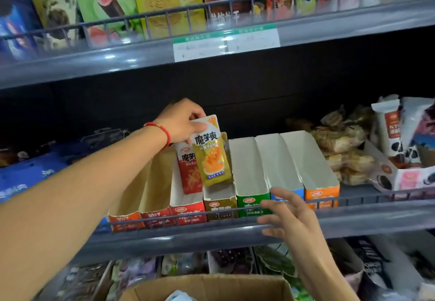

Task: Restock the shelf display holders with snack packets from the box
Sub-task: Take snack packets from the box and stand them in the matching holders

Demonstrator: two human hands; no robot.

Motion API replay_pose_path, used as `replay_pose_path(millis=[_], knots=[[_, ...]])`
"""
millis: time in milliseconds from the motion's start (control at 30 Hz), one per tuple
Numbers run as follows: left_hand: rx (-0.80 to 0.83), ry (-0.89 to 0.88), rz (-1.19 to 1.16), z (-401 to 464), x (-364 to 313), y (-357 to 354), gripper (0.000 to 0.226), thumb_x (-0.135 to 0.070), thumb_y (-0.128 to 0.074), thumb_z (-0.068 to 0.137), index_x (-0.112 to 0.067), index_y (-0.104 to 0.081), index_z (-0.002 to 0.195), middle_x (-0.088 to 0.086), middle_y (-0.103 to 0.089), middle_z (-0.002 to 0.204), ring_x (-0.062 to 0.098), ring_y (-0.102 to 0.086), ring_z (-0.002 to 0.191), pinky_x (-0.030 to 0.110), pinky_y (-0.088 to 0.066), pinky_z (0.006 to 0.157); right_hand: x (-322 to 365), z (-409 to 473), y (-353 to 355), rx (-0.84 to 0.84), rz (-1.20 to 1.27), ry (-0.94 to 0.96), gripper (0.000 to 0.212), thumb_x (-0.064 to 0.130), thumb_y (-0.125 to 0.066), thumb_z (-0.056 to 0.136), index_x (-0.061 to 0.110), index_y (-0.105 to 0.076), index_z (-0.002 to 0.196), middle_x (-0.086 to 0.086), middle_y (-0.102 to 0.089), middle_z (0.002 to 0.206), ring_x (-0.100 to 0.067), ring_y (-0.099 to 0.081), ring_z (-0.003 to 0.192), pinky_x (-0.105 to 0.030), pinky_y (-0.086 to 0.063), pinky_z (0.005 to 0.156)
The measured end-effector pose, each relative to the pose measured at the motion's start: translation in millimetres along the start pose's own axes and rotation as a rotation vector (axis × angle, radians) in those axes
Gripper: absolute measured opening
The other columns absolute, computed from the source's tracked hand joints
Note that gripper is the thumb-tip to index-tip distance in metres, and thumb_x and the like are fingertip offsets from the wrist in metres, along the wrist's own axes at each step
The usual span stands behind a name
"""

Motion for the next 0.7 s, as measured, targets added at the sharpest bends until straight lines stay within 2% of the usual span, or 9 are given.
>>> replay_pose_path(millis=[100, 200, 300, 433, 567, 700], knots=[[-0.015, -0.044, 0.120, 22, -1, -9, 0.007, -0.025, -0.069, 0.095, -0.021, -0.075, 0.096, -0.001, -0.072, 0.093, 0.018, -0.068, 0.087, 0.031, -0.051, 0.070, -3, 3, 4, -0.057, -0.034, -0.010, 0.023, 0.014, -0.064, 0.098, 0.025, -0.061, 0.118, -0.003, -0.078, 0.087, -0.030, -0.075, 0.085, -0.038, -0.064, 0.073], [-0.055, -0.050, 0.181, 44, 4, -24, 0.006, -0.030, -0.067, 0.096, -0.027, -0.071, 0.098, 0.002, -0.064, 0.108, 0.020, -0.057, 0.102, 0.036, -0.045, 0.079, -5, 5, 7, -0.077, -0.046, -0.016, 0.022, 0.013, -0.064, 0.098, 0.026, -0.062, 0.115, -0.006, -0.077, 0.083, -0.033, -0.074, 0.086, -0.043, -0.063, 0.079], [-0.029, -0.001, 0.192, 58, 12, -44, 0.006, -0.035, -0.065, 0.096, -0.034, -0.066, 0.102, 0.002, -0.054, 0.118, 0.024, -0.052, 0.111, 0.038, -0.040, 0.081, -7, 6, 7, -0.094, -0.080, 0.008, 0.022, 0.014, -0.064, 0.098, 0.027, -0.062, 0.116, -0.005, -0.077, 0.082, -0.032, -0.074, 0.084, -0.047, -0.063, 0.083], [0.037, 0.028, 0.253, 57, 24, -65, 0.014, -0.034, -0.070, 0.093, -0.032, -0.068, 0.106, 0.001, -0.050, 0.120, 0.023, -0.052, 0.117, 0.039, -0.039, 0.081, -7, 6, 6, -0.085, -0.146, 0.028, 0.023, 0.013, -0.064, 0.098, 0.027, -0.060, 0.116, -0.005, -0.076, 0.086, -0.024, -0.074, 0.076, -0.044, -0.064, 0.079], [0.044, -0.015, 0.255, 54, 28, -74, 0.021, -0.033, -0.071, 0.093, -0.028, -0.072, 0.113, 0.000, -0.057, 0.126, 0.022, -0.051, 0.120, 0.041, -0.045, 0.088, -10, 6, 5, -0.027, -0.231, 0.045, 0.023, 0.014, -0.067, 0.097, 0.027, -0.061, 0.115, -0.002, -0.075, 0.089, -0.017, -0.074, 0.074, -0.041, -0.064, 0.079], [-0.082, -0.064, 0.222, 42, 25, -67, 0.035, -0.024, -0.073, 0.092, -0.027, -0.066, 0.126, -0.002, -0.061, 0.118, 0.016, -0.054, 0.108, 0.033, -0.044, 0.083, -13, 4, 2, 0.055, -0.309, 0.063, 0.015, 0.010, -0.068, 0.095, 0.021, -0.067, 0.106, -0.004, -0.076, 0.082, -0.017, -0.073, 0.071, -0.033, -0.062, 0.071]])
Point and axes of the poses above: each hand's wrist, its own z-axis towards the middle knuckle, its own y-axis out of the back of the hand, x = y × z, the point moved 2 cm from there along z, towards the middle knuckle
